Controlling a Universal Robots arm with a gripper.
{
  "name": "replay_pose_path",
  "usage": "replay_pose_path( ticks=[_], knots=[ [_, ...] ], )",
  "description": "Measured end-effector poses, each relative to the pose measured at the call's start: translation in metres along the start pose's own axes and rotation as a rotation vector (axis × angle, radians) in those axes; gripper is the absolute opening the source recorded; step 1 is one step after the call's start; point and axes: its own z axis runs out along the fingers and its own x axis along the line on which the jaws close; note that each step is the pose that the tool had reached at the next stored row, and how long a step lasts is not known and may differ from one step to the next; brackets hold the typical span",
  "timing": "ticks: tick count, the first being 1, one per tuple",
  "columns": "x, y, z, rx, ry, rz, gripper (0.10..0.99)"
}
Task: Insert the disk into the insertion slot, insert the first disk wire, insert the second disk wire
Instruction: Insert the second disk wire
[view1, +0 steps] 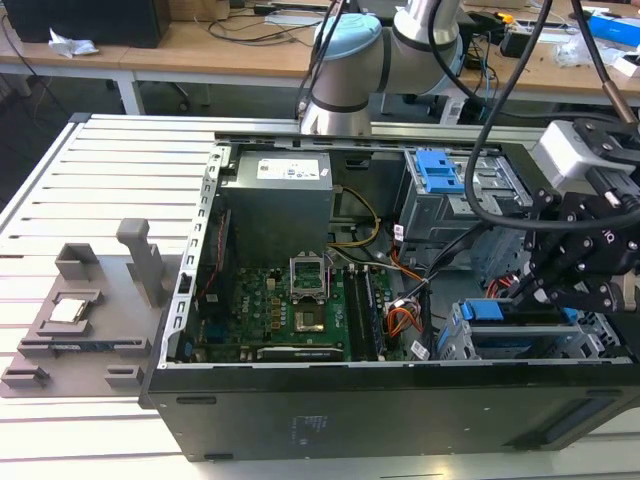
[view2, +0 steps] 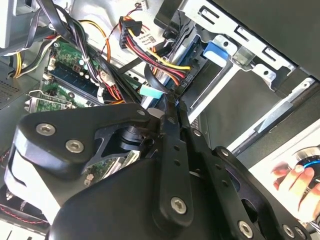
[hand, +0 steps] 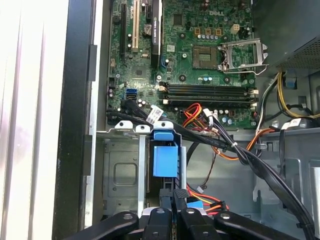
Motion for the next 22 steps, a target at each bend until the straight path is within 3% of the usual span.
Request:
replay_pose_path(
  ticks=[13,15,22],
  knots=[
    [-0.0012,0.0003,-0.0026,0.000,0.0001,0.000,0.145],
    [-0.0020,0.0001,-0.0027,-0.001,-0.0056,-0.001,0.145],
    [-0.0021,-0.0013,-0.0007,-0.008,-0.0072,-0.001,0.145]
  ],
)
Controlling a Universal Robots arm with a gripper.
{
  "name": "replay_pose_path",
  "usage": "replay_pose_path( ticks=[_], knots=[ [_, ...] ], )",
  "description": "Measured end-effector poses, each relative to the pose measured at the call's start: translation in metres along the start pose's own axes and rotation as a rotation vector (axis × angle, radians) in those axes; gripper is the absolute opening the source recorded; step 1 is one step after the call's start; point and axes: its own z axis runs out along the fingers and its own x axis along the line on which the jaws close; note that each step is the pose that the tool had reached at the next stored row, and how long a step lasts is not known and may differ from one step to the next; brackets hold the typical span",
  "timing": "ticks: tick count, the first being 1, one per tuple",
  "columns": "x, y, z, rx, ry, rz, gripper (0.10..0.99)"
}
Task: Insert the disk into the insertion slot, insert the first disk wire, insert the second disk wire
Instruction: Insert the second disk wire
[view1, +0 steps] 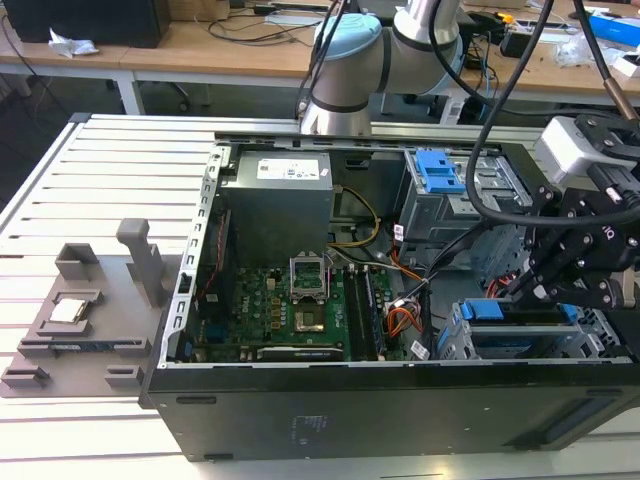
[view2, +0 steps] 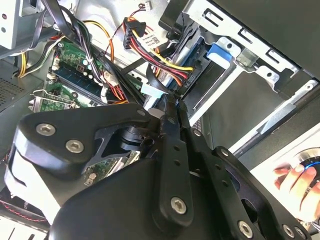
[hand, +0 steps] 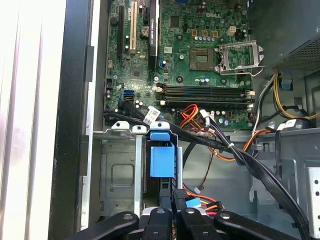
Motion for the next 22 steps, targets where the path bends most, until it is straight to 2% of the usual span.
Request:
replay_pose_path(
  ticks=[10,12,15,22],
  knots=[
    [-0.0001,-0.0015,-0.0027,-0.002,-0.0036,-0.001,0.145],
    [-0.0001,-0.0016,-0.0018,-0.002,-0.0102,-0.002,0.145],
    [0.0000,-0.0019,-0.0003,-0.003,-0.0140,-0.003,0.145],
    [0.0041,-0.0034,0.0070,-0.005,-0.0131,-0.003,0.145]
  ],
)
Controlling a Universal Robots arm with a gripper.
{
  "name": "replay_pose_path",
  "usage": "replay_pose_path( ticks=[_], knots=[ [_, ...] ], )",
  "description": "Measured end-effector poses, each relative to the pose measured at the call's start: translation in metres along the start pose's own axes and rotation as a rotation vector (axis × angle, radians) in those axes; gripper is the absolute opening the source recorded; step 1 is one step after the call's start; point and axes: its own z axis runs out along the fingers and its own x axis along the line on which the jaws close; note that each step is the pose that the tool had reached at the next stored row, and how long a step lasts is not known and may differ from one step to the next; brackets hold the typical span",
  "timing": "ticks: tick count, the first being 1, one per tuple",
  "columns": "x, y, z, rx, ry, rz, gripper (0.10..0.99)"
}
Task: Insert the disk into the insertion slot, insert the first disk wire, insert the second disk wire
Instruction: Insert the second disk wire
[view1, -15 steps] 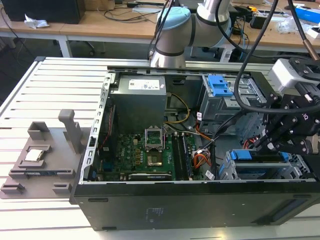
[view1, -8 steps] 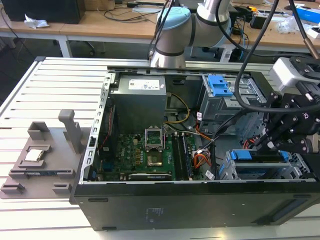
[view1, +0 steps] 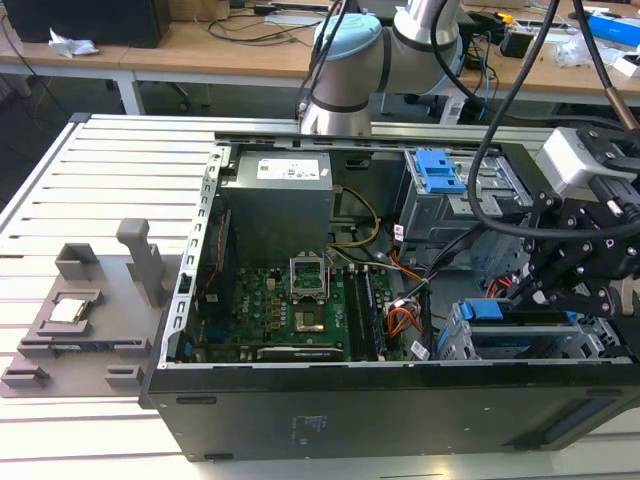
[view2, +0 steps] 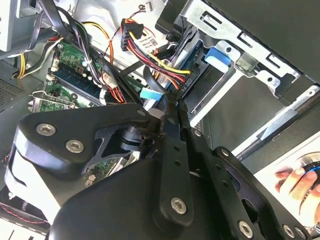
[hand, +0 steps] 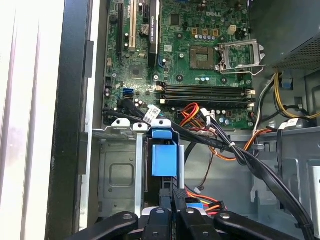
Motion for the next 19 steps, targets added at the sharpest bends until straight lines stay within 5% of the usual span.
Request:
replay_pose_path(
  ticks=[6,8,14,19],
  knots=[
    [0.0000,-0.0002,0.0012,0.000,-0.0019,0.000,0.157],
    [0.0000,0.0000,-0.0001,0.000,-0.0012,0.000,0.224],
    [-0.0032,0.0054,-0.0346,0.000,-0.0007,0.000,0.224],
    [-0.0045,0.0069,-0.0442,0.000,-0.0007,0.000,0.224]
  ],
)
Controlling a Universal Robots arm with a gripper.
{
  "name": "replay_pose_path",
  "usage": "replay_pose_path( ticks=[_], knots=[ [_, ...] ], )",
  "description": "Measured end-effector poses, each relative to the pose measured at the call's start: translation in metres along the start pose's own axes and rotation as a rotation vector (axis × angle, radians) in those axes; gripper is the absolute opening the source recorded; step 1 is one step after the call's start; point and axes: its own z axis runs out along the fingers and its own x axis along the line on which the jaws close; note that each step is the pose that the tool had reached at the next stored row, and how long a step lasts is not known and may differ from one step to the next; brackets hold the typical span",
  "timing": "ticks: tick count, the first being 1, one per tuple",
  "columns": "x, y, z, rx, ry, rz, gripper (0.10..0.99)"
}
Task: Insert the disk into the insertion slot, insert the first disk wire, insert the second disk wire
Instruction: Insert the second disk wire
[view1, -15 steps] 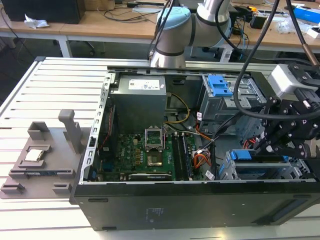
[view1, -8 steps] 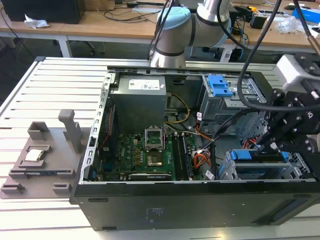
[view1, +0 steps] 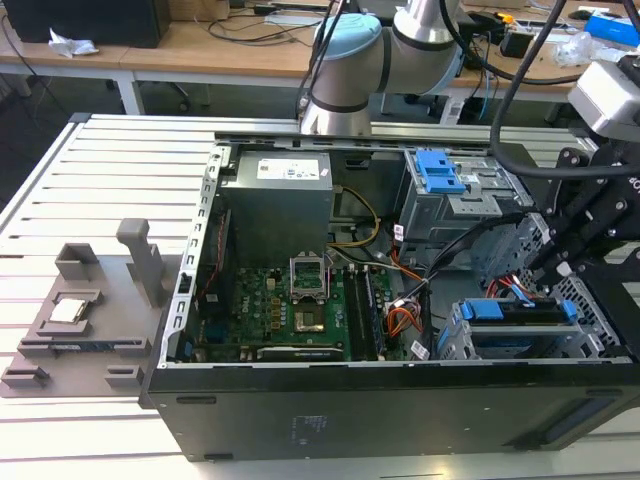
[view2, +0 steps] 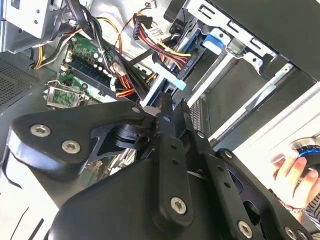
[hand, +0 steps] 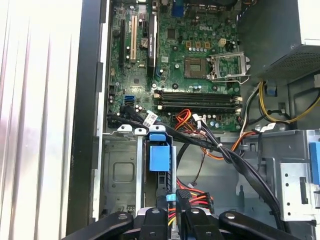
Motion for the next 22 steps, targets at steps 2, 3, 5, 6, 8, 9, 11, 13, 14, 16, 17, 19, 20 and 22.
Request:
replay_pose_path(
  ticks=[2,3,5,6,8,9,11,13,14,16,17,19,20,22],
  knots=[
    [-0.0005,0.0002,-0.0009,0.000,-0.0002,0.000,0.224],
    [-0.0007,0.0002,-0.0010,0.000,0.0000,0.000,0.224],
    [-0.0011,0.0002,-0.0010,0.000,-0.0001,0.000,0.212],
    [-0.0012,0.0002,-0.0010,0.000,-0.0001,0.000,0.145],
    [-0.0015,0.0001,-0.0010,0.000,0.0000,0.000,0.106],
    [-0.0015,0.0002,-0.0010,0.000,0.0000,0.000,0.106],
    [-0.0016,0.0002,-0.0015,0.000,-0.0001,0.000,0.106],
    [-0.0017,0.0006,-0.0039,0.000,0.0000,0.000,0.106],
    [-0.0019,0.0010,-0.0066,0.000,-0.0001,0.000,0.106],
    [-0.0021,0.0016,-0.0101,0.000,-0.0001,0.000,0.106],
    [-0.0022,0.0017,-0.0107,0.000,-0.0001,0.000,0.106],
    [-0.0023,0.0020,-0.0128,0.000,-0.0001,0.000,0.106],
    [-0.0024,0.0021,-0.0138,0.000,-0.0002,0.000,0.106],
    [-0.0024,0.0023,-0.0144,0.000,-0.0001,0.000,0.106]
  ],
)
